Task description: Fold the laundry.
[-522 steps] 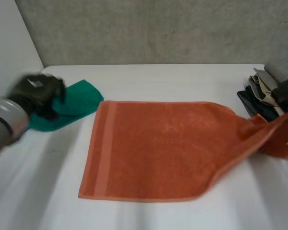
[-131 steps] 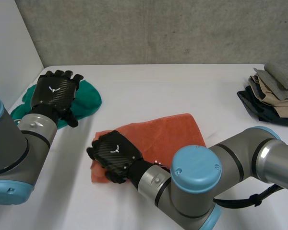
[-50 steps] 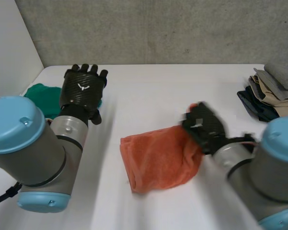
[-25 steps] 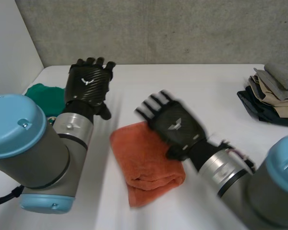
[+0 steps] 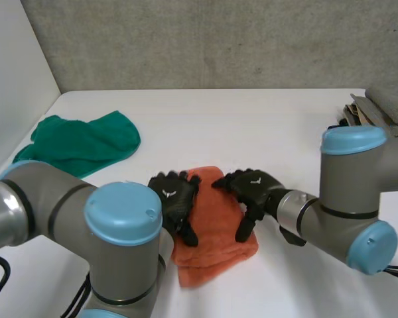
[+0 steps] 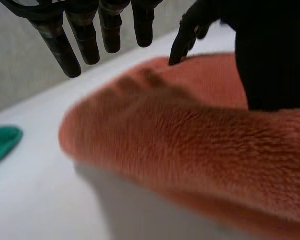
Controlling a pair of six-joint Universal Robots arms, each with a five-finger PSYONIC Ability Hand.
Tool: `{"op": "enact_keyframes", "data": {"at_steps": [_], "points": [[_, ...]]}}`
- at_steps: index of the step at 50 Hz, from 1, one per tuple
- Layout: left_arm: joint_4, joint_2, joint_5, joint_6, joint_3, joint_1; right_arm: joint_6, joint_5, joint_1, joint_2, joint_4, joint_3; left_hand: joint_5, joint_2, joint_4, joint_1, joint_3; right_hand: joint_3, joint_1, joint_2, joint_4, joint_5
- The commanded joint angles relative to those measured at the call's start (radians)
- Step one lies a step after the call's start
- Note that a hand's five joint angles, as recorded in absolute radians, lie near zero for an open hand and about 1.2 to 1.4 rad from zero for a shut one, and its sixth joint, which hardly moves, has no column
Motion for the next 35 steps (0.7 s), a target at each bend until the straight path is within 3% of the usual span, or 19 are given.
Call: {"op": "enact_keyframes", "data": {"at_steps": [1, 10, 13, 17, 26, 30, 35], "points": [[-0.063, -0.029, -0.018, 0.009, -0.012, 0.02, -0.179, 0.026, 0.013, 0.052, -0.012, 0.0, -0.002, 0.014, 0.018, 0.029, 0.008, -0.042, -0.053, -0.043, -0.043, -0.048], [-0.071, 0.046, 0.019, 0.035, 0.018, 0.037, -0.252, 0.112, 0.052, -0.072, -0.106, 0.054, 0.013, 0.029, 0.032, 0.044, 0.023, -0.042, -0.053, -0.043, -0.043, -0.048], [-0.076, 0.077, 0.081, 0.079, 0.046, 0.076, -0.266, 0.115, 0.075, -0.147, -0.179, 0.118, 0.013, 0.029, 0.032, 0.044, 0.023, -0.042, -0.053, -0.043, -0.043, -0.048], [-0.07, 0.131, 0.208, 0.139, 0.072, 0.115, -0.281, 0.106, 0.093, -0.23, -0.288, 0.236, 0.013, 0.029, 0.032, 0.044, 0.023, -0.042, -0.053, -0.043, -0.043, -0.048], [-0.085, 0.227, 0.615, 0.156, 0.13, 0.199, -0.314, 0.075, 0.108, -0.241, -0.431, 0.475, 0.048, 0.064, 0.068, 0.079, 0.058, -0.042, -0.053, -0.043, -0.043, -0.048], [-0.12, 0.227, 0.691, 0.153, 0.148, 0.204, -0.315, 0.046, 0.112, -0.238, -0.517, 0.54, 0.048, 0.064, 0.068, 0.079, 0.058, -0.042, -0.053, -0.043, -0.043, -0.048], [-0.128, 0.211, 0.69, 0.153, 0.161, 0.204, -0.317, 0.049, 0.122, -0.221, -0.603, 0.561, 0.045, 0.061, 0.065, 0.076, 0.055, -0.042, -0.053, -0.043, -0.043, -0.048]]}}
